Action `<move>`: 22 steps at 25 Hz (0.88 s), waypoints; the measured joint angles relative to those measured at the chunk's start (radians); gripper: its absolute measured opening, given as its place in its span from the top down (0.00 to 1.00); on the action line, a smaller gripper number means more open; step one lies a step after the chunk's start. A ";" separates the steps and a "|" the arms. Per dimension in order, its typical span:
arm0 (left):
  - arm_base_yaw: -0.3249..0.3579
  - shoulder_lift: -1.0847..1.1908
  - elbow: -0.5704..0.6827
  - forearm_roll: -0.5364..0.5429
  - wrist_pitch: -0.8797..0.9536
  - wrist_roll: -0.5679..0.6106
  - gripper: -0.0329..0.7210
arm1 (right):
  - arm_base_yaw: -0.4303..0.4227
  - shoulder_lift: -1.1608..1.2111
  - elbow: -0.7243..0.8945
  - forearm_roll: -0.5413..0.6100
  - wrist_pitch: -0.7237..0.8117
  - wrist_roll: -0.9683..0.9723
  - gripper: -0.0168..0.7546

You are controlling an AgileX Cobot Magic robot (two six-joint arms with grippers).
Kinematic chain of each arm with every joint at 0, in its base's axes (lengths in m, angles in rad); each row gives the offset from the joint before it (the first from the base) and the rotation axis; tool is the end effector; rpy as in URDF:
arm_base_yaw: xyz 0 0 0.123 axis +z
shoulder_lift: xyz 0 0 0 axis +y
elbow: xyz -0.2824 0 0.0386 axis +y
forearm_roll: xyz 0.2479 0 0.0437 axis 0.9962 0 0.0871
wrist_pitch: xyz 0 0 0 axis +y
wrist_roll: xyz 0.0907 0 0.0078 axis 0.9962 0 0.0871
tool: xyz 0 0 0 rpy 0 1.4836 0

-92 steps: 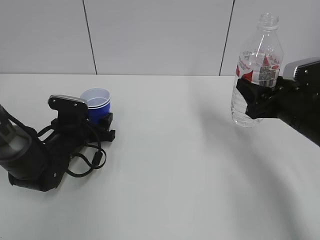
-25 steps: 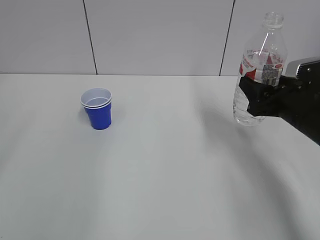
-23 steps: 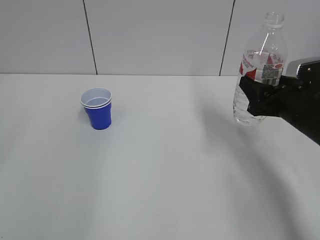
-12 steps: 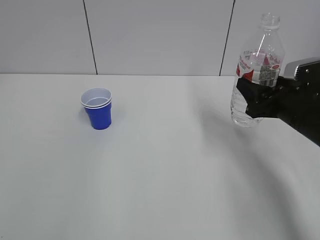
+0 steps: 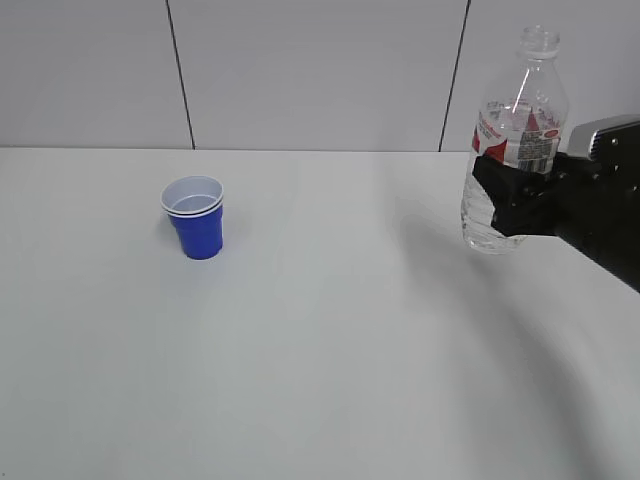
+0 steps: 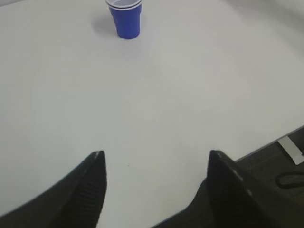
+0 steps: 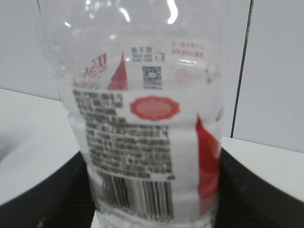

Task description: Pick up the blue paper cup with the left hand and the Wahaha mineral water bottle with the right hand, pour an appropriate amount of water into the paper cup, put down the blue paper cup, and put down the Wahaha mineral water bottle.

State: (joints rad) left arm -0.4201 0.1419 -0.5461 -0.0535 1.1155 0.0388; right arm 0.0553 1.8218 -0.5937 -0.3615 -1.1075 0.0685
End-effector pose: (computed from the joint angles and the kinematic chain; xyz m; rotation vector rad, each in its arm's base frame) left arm 0.0077 -0.0082 0.2856 0.5032 2.1494 -0.2794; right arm 0.3161 0.0463 0.1628 -0.3703 1.5906 0.2289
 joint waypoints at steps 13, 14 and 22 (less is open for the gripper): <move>0.000 0.000 0.016 0.000 -0.010 0.000 0.29 | 0.000 0.167 -0.190 -0.001 0.000 0.002 0.37; 0.000 0.000 0.016 0.000 -0.010 0.000 0.29 | 0.000 0.191 -0.207 -0.002 -0.002 0.002 0.37; 0.000 0.000 0.016 0.000 -0.012 0.000 0.29 | 0.000 0.353 -0.308 -0.013 -0.002 0.004 0.37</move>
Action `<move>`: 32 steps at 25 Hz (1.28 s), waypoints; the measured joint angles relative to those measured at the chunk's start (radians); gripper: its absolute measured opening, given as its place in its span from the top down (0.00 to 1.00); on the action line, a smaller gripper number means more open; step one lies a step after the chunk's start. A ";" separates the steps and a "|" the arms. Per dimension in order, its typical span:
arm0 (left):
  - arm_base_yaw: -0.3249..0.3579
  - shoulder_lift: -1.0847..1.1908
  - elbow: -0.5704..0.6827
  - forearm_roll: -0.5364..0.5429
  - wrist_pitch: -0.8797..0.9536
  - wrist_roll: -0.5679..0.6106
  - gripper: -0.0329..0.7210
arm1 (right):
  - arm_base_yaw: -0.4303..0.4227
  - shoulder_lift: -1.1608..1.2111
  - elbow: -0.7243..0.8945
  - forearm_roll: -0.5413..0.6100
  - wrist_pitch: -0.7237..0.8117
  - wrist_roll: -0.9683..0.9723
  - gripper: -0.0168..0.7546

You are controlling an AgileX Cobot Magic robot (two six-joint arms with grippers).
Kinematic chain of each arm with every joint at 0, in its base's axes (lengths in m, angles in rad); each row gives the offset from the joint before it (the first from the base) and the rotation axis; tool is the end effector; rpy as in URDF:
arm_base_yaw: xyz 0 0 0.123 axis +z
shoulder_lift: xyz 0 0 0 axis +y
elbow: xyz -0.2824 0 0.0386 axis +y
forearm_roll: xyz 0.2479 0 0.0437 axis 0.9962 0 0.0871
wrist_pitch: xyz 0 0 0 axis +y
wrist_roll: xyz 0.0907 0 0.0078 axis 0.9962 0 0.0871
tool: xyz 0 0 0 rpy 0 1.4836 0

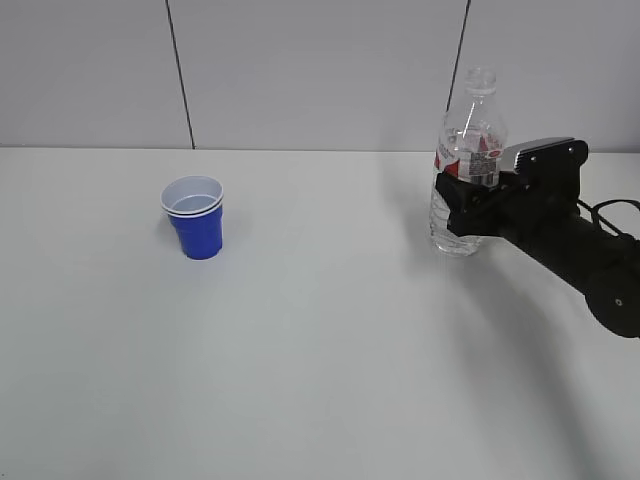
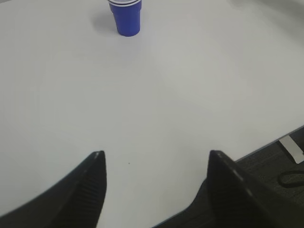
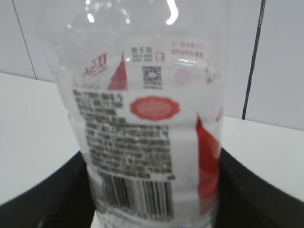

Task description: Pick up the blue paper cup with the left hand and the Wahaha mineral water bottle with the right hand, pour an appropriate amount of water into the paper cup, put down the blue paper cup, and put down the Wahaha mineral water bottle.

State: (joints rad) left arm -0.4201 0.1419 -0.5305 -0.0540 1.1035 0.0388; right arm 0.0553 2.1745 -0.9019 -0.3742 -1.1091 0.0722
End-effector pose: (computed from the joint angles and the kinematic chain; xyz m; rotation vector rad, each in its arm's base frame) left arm 0.0094 -0.0090 0.2821 0.5032 2.1531 -0.2795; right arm 0.3900 0.0514 0.1003 -0.3795 1.6328 0.2447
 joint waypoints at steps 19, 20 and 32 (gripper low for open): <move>0.000 0.000 0.000 0.000 0.000 0.000 0.29 | 0.000 0.081 -0.019 0.030 -0.113 0.002 0.37; 0.000 0.000 0.000 0.000 0.000 0.000 0.29 | 0.000 0.084 -0.019 0.030 -0.118 0.002 0.37; 0.000 0.000 0.000 0.000 0.000 0.000 0.29 | 0.000 0.092 -0.019 -0.004 -0.099 0.024 0.14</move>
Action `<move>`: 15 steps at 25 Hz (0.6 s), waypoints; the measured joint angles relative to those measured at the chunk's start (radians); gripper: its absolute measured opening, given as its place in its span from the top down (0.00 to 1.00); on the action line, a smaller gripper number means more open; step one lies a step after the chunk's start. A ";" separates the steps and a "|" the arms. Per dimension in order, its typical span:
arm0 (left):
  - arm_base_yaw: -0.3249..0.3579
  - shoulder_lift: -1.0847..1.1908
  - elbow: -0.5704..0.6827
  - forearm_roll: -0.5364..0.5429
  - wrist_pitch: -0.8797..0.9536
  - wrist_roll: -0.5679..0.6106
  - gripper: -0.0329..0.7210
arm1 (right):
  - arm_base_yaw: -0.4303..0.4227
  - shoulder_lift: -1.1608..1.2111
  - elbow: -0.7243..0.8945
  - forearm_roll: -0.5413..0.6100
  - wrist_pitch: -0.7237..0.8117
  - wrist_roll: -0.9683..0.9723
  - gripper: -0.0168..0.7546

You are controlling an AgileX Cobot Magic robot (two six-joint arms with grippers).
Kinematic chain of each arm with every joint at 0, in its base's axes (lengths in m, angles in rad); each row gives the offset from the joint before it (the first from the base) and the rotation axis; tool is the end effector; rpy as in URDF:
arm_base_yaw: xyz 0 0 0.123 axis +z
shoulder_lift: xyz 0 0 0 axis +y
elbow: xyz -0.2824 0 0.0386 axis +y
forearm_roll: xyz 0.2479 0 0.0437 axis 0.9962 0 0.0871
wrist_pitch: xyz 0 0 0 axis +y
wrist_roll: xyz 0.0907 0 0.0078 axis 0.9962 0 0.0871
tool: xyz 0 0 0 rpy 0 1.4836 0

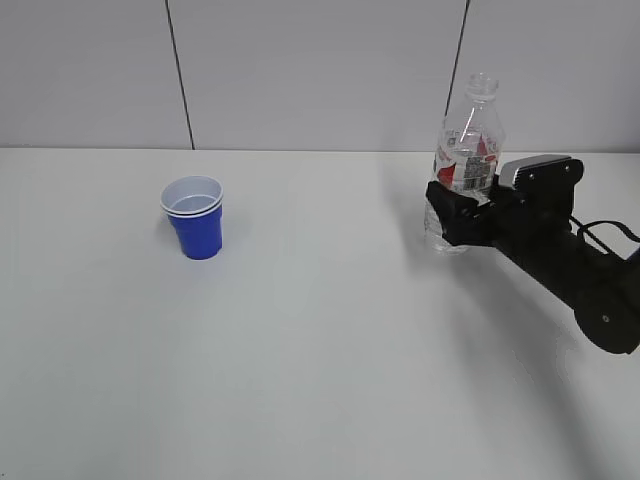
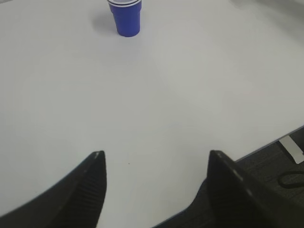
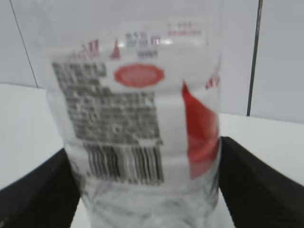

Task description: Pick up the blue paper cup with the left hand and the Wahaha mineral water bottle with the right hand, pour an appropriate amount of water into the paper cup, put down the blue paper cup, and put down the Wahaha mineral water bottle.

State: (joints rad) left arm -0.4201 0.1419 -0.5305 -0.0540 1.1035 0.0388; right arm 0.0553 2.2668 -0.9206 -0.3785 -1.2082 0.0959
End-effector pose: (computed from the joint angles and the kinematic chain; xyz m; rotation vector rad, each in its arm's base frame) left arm 0.0094 -0.0090 0.2821 0.5032 2.1531 -0.2795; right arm 0.3913 0.0531 0.0764 -0.3497 1.6129 0.2986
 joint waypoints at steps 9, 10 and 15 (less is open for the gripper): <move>0.000 0.000 0.000 0.000 0.000 0.000 0.29 | 0.000 0.011 0.014 -0.002 0.046 0.009 0.12; 0.000 0.000 0.000 0.000 0.000 0.000 0.29 | 0.000 0.008 0.027 -0.002 0.048 0.009 0.12; 0.000 0.000 0.000 0.000 0.000 0.000 0.29 | 0.000 -0.051 0.108 0.006 0.058 -0.022 0.12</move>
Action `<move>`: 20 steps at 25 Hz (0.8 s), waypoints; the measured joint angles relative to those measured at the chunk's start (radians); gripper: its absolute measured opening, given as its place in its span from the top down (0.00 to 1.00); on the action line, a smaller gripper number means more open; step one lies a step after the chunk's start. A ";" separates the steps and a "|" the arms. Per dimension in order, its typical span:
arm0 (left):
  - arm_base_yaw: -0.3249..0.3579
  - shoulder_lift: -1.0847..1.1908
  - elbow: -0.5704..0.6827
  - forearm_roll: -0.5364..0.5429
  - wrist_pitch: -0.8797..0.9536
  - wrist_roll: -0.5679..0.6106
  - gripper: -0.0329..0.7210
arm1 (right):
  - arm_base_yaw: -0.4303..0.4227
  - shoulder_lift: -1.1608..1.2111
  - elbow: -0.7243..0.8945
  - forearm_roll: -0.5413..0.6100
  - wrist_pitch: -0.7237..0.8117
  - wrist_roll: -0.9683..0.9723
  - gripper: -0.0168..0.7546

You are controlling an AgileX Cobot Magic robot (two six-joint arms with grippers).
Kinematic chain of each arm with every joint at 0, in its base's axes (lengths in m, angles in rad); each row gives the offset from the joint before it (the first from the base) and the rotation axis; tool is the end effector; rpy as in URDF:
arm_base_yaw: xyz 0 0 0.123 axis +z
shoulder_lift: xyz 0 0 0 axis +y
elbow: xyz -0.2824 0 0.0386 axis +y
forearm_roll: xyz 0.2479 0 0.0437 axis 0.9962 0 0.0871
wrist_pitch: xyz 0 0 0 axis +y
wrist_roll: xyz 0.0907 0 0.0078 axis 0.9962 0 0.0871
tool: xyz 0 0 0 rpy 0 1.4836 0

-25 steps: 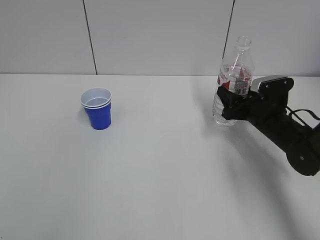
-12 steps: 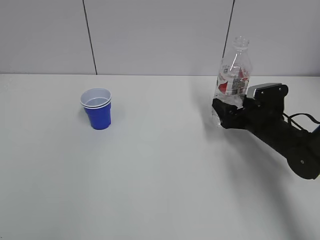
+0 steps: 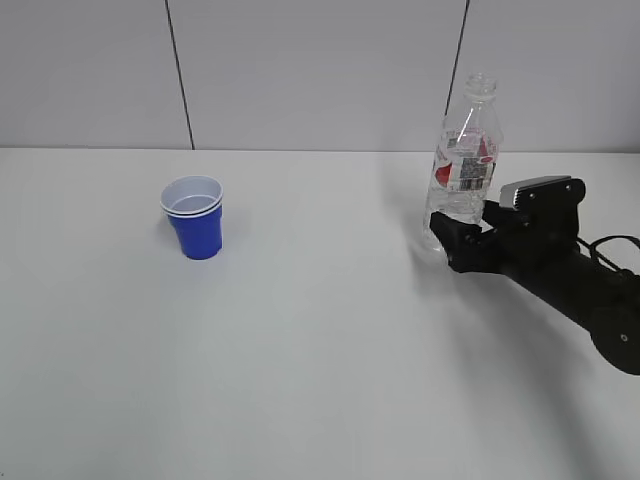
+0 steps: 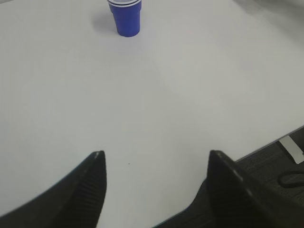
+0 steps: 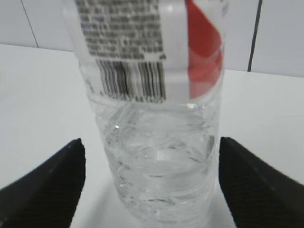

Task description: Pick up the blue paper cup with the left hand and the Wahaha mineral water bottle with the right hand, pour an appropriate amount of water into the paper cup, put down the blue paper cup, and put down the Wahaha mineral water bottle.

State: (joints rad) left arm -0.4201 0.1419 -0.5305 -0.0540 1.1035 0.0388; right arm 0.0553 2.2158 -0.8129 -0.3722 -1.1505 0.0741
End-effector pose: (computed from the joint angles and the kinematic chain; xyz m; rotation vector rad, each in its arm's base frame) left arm 0.0094 -0.0090 0.2821 0.5032 2.1531 -0.2795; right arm 0.3672 0.0506 0.0718 -0.3660 1.7217 0.2772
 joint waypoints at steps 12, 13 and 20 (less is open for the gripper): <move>0.000 0.000 0.000 0.002 -0.002 0.000 0.29 | 0.000 -0.202 0.238 0.038 0.002 -0.021 0.16; 0.000 0.000 0.000 0.002 -0.002 0.000 0.29 | 0.000 -0.236 0.269 0.031 0.002 -0.021 0.18; 0.000 0.000 0.000 0.002 -0.002 0.000 0.29 | 0.000 -0.497 0.413 0.020 0.004 -0.006 0.23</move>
State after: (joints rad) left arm -0.4201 0.1419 -0.5305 -0.0524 1.1014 0.0388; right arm 0.0553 1.7183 -0.4001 -0.3527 -1.1469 0.0678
